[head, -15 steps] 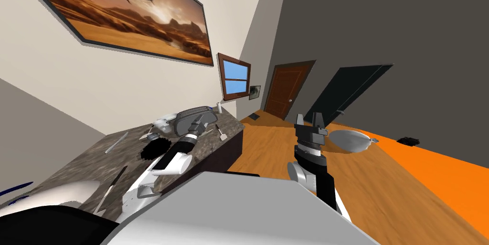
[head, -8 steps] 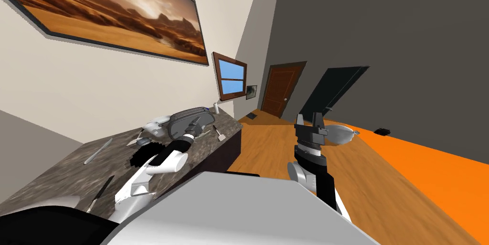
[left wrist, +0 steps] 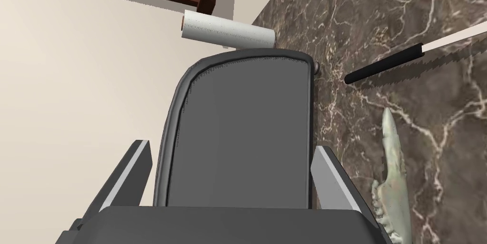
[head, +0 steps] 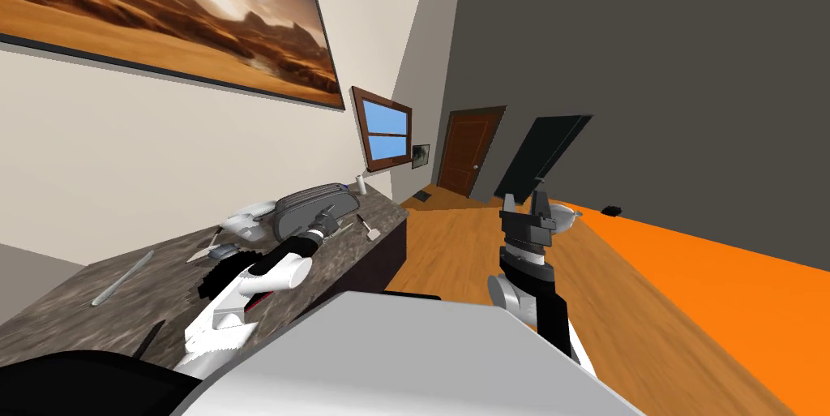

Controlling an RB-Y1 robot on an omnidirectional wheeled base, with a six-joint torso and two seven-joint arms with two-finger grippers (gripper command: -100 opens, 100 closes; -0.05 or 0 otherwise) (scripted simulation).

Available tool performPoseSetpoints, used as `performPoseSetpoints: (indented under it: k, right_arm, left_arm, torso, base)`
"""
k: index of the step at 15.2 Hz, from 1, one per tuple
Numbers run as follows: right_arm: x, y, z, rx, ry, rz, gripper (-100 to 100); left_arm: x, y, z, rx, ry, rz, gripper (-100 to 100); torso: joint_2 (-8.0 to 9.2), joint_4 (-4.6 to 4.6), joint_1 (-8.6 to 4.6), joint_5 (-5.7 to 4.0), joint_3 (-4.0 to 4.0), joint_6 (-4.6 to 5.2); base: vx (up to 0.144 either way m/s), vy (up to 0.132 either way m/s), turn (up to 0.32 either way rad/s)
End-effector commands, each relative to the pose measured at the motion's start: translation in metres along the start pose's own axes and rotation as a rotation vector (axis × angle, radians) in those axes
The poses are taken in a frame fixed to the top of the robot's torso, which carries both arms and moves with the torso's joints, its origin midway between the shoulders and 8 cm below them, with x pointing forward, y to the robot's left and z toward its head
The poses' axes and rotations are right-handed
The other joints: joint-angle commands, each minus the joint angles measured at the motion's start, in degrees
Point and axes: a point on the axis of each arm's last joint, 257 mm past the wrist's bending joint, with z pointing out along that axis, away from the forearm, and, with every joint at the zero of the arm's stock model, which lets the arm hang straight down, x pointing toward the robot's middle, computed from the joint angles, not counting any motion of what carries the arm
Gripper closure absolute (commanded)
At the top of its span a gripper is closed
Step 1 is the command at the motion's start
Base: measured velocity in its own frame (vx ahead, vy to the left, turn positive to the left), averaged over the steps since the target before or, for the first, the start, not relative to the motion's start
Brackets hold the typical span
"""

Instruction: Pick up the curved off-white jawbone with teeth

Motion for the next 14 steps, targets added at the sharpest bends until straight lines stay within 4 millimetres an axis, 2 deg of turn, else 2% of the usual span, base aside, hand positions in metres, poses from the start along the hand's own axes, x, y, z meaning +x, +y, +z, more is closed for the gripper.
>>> performPoseSetpoints:
  k: [1, 4, 5, 7, 8, 11, 12, 14]
  right_arm:
    - [0.0, 0.0, 0.0, 0.0, 0.0, 0.0, 0]
    - [0.0, 0.0, 0.0, 0.0, 0.0, 0.0, 0]
    - [0.0, 0.0, 0.0, 0.0, 0.0, 0.0, 0]
    - [0.0, 0.0, 0.0, 0.0, 0.0, 0.0, 0]
    - [0.0, 0.0, 0.0, 0.0, 0.0, 0.0, 0]
    - [0.0, 0.0, 0.0, 0.0, 0.0, 0.0, 0]
    - [0.0, 0.0, 0.0, 0.0, 0.0, 0.0, 0]
    - [0.0, 0.0, 0.0, 0.0, 0.0, 0.0, 0]
  left_arm:
    - [-0.02, 0.006, 0.002, -0.044, -0.036, -0.048, -100]
    - [-0.024, 0.017, 0.001, -0.085, -0.051, -0.048, -100]
    - [-0.04, 0.021, 0.002, -0.114, -0.08, -0.092, -100]
    - [-0.042, 0.029, 0.0, -0.144, -0.09, -0.093, -100]
    - [-0.057, 0.03, 0.001, -0.162, -0.116, -0.139, -100]
    - [-0.06, 0.04, -0.002, -0.202, -0.13, -0.14, -100]
    - [-0.075, 0.043, -0.003, -0.226, -0.159, -0.187, -100]
    - [-0.076, 0.051, -0.005, -0.257, -0.17, -0.188, -100]
  torso:
    - [0.0, 0.0, 0.0, 0.0, 0.0, 0.0]
    - [0.0, 0.0, -0.01, 0.0, 0.0, 0.0]
    - [-0.02, 0.0, -0.03, -0.01, -0.01, -0.01]
    - [-0.02, 0.0, -0.01, -0.01, -0.01, 0.03]
    - [-0.02, 0.0, -0.01, 0.0, -0.01, 0.0]
    - [0.0, 0.0, 0.0, 0.0, 0.0, 0.0]
    - [-0.03, 0.0, -0.04, -0.01, -0.01, -0.01]
    - [-0.04, -0.01, -0.03, -0.01, -0.02, 0.03]
  base:
    - [-0.025, 0.026, -0.162]
    - [-0.02, 0.024, -0.082]
    - [-0.015, 0.019, -0.134]
    - [-0.02, 0.027, -0.147]
    - [-0.028, 0.03, -0.146]
    - [-0.021, 0.024, -0.086]
    - [-0.015, 0.015, -0.137]
    - [-0.016, 0.024, -0.133]
